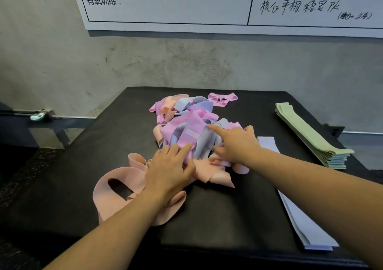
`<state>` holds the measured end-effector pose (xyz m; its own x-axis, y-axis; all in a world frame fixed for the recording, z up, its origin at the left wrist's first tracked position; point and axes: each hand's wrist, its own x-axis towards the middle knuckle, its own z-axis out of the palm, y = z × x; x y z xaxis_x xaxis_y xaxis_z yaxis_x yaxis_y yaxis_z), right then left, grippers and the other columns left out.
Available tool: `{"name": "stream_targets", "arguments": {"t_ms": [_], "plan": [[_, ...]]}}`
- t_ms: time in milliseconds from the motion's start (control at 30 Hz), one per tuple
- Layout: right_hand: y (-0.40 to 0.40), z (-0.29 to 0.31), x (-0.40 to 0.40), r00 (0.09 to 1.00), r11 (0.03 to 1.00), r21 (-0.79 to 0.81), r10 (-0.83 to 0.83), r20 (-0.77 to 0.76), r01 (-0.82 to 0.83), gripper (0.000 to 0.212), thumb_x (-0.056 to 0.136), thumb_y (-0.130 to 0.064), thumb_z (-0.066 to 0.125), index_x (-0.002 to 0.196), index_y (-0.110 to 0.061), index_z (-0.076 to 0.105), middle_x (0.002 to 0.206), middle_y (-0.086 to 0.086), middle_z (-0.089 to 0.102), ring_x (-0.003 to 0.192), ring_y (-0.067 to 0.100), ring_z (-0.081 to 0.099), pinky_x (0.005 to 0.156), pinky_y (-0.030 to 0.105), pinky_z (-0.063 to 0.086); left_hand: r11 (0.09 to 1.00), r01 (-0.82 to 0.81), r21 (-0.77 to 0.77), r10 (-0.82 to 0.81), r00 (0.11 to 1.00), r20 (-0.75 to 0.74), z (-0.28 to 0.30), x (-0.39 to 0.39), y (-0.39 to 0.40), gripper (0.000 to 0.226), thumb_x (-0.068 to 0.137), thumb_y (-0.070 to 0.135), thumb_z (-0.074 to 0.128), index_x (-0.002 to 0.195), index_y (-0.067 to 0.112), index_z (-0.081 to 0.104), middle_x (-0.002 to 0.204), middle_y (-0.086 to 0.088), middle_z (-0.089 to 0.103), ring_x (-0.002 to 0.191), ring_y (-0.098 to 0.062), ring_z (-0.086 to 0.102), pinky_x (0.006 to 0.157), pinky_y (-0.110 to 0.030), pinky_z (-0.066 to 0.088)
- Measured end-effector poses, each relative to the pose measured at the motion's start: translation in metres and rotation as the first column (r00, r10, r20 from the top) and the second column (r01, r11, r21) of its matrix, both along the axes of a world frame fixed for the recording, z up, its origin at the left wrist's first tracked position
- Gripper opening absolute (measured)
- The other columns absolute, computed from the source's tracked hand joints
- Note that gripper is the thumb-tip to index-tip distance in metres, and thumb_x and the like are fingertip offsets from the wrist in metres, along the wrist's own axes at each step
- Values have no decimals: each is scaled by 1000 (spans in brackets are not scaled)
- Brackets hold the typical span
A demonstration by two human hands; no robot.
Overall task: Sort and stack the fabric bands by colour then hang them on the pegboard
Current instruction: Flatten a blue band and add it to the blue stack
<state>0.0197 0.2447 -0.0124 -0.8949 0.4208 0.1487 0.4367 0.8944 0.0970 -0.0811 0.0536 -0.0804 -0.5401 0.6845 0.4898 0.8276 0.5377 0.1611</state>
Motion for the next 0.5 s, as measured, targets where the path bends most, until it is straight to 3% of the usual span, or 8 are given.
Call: {"name": "stream_targets", "arguments": {"t_ms": [100, 233, 300, 367, 433, 500], "plan": [[-5, 3, -7, 999, 989, 142, 21, 33, -25, 47, 97, -51, 45, 144, -50, 39, 130, -6, 59, 119, 24, 49, 93, 47, 36, 998, -41, -51, 44, 997, 62, 1, 1, 0, 58, 90, 59, 30, 132, 35, 61, 108, 3, 62, 97, -25, 58, 81, -38, 47], [-10, 5, -7, 992, 965, 241, 118, -52, -103, 31, 99, -45, 49, 126, -39, 64, 128, -2, 55, 117, 23, 44, 93, 47, 32, 997, -69, -15, 70, 996, 57, -1, 0, 1, 52, 89, 55, 31, 113, 27, 67, 112, 1, 55, 97, -23, 54, 82, -37, 42], [-11, 4, -5, 974, 966, 213, 180, -140, -148, 26, 96, -42, 56, 114, -33, 72, 124, -2, 57, 115, 24, 46, 92, 47, 30, 996, -86, 35, 84, 995, 48, -2, 0, 0, 44, 91, 52, 34, 102, 23, 66, 121, 0, 53, 106, -24, 51, 89, -38, 36], [-7, 3, 0, 945, 973, 157, 207, -252, -172, 23, 91, -41, 59, 101, -28, 75, 121, -3, 61, 114, 23, 49, 91, 44, 27, 994, -89, 65, 85, 995, 56, -2, 0, -2, 41, 93, 50, 34, 100, 21, 61, 140, 0, 49, 127, -25, 41, 104, -39, 26], [-8, 9, 8, 923, 977, 27, 209, -322, -212, 28, 84, -47, 50, 87, -28, 70, 119, -6, 64, 115, 22, 53, 92, 40, 24, 994, -55, 91, 48, 996, 71, -1, 0, -5, 44, 95, 50, 30, 105, 20, 61, 157, 2, 40, 145, -22, 27, 116, -38, 16], [-10, 16, 20, 900, 931, -137, 278, -335, -338, 14, 77, -47, 47, 75, -36, 54, 114, -7, 68, 111, 21, 58, 93, 36, 31, 995, 13, 102, -26, 991, 129, 1, -2, -6, 45, 100, 50, 29, 110, 21, 62, 164, 9, 30, 153, -15, 18, 122, -33, 9]]}}
